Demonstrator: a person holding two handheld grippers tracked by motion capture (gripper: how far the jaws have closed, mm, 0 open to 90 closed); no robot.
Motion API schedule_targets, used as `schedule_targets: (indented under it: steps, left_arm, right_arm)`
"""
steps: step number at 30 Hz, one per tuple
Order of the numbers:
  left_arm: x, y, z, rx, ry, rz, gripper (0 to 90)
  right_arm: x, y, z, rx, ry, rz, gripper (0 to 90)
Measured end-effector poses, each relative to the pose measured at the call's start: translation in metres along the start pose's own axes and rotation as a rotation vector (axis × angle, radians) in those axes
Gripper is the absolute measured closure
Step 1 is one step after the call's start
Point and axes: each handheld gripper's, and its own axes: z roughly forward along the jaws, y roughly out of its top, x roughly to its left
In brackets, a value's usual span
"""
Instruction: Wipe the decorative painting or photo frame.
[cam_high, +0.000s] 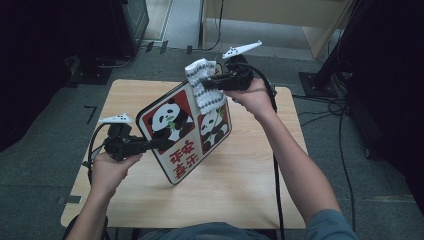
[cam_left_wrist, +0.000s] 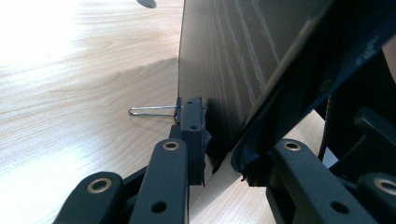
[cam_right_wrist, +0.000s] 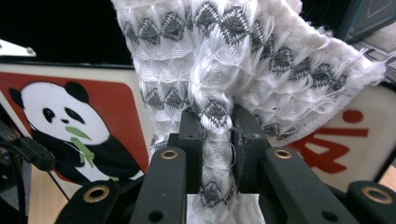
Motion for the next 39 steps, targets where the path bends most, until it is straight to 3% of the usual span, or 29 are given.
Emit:
schedule_targets:
  steps: [39]
  left_arm:
    - [-0.001, 0.000, 0.001, 0.003, 0.000, 0.015, 74.9]
  right_arm:
    - [-0.012, -0.050, 0.018, 0.037, 0.030, 0.046, 77.3]
